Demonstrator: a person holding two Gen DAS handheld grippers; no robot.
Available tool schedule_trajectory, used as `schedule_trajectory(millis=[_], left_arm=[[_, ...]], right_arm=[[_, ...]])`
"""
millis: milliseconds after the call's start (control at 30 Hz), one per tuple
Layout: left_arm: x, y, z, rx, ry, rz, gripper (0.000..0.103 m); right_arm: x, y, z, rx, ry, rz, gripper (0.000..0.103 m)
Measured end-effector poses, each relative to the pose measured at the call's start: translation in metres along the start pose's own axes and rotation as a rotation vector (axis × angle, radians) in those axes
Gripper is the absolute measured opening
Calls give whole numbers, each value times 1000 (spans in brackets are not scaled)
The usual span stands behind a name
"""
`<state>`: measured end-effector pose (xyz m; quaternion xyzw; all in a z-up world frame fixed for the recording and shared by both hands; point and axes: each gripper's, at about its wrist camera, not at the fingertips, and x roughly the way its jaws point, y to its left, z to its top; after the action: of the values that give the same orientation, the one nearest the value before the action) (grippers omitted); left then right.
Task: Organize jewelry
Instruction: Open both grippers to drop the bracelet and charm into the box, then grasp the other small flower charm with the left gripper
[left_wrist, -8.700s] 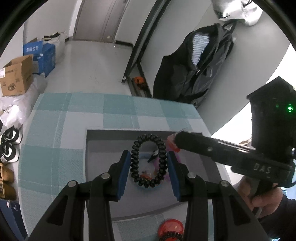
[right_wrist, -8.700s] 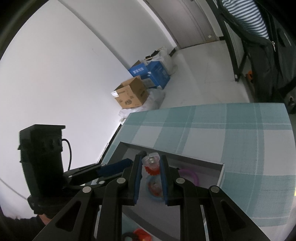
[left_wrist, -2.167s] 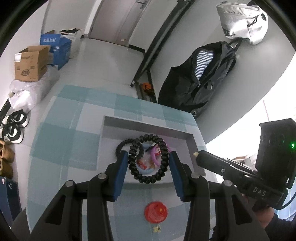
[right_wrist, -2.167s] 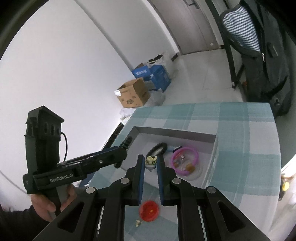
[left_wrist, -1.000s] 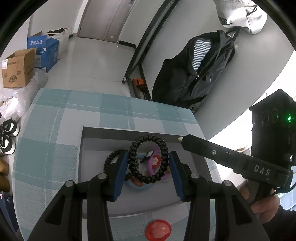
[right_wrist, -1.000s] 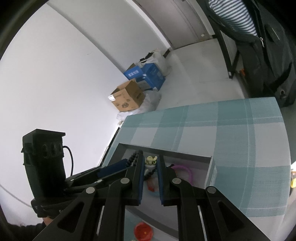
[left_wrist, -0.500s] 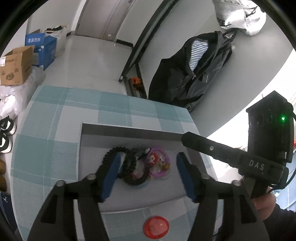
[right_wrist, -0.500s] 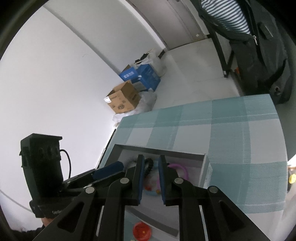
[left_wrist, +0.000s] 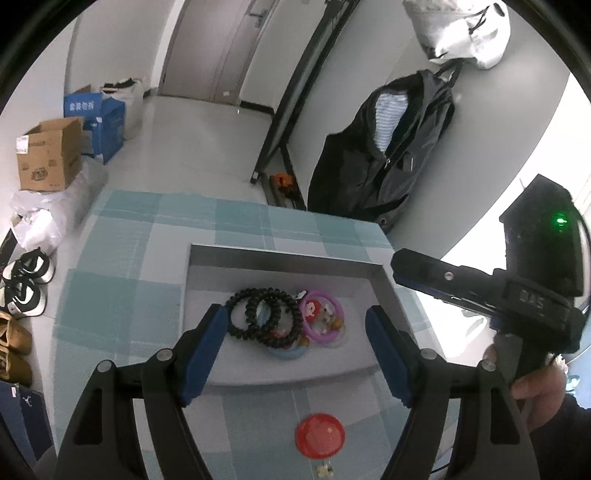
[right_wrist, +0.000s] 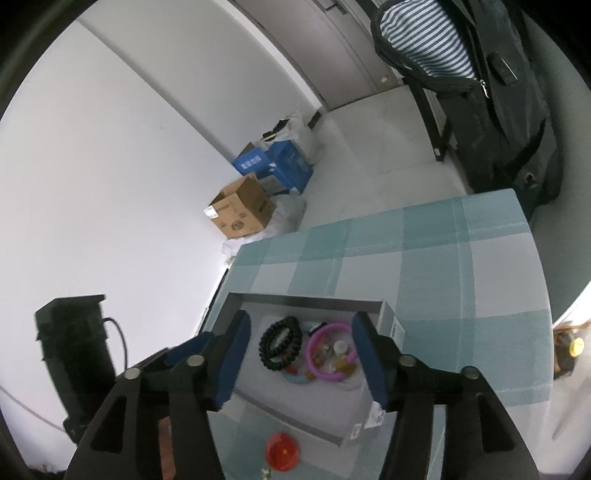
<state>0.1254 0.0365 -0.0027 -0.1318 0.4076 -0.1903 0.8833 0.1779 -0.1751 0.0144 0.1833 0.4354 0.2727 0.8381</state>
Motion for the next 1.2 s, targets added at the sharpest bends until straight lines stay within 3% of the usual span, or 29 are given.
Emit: schedule_trajectory(millis=[267,633,967,1200], left_arm=[[-11,-1,-15,-21,-12,37,73],[-22,-13,-38,9,-18,185,73],[-22,-23,-63,37,28,225,73],[-20,-27,-74,75,57,238,73]], right_arm=[[-14,10,-8,-28,-35,0,73],[-26,15,-28,-41,-16,-35,85],[-33,17,-50,-57,11,-66,93],[-37,29,-64,-147,12,-119,95]])
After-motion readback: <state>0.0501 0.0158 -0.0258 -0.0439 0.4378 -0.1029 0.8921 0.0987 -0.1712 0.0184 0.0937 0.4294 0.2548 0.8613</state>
